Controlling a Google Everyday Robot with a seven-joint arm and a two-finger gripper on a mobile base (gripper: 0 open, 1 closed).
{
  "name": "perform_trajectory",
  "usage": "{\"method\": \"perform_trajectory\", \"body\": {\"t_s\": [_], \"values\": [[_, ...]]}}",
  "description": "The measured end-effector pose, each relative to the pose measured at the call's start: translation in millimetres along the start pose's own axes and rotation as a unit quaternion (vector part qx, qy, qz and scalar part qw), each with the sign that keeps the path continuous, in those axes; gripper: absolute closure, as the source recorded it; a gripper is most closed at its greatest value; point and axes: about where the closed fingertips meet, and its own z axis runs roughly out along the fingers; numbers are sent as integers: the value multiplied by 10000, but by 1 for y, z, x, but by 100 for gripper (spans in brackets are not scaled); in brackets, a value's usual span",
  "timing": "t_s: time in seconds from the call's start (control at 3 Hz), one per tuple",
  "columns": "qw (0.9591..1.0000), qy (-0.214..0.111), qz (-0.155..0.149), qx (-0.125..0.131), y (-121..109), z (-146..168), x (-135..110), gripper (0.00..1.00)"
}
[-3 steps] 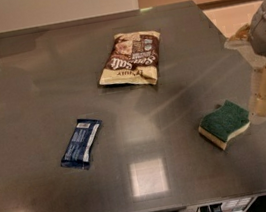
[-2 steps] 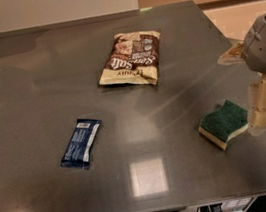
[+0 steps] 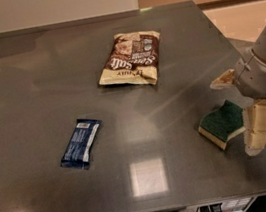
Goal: Move sponge near brown chip bag
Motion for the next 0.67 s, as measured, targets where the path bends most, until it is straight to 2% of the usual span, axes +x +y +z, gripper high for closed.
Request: {"method": "perform_trajectory", "body": {"t_s": [0.33,0.67], "values": [[9999,-6,-72,-81,-2,13,5,0],[9997,68,-109,-188,-5,22,10,16]]}}
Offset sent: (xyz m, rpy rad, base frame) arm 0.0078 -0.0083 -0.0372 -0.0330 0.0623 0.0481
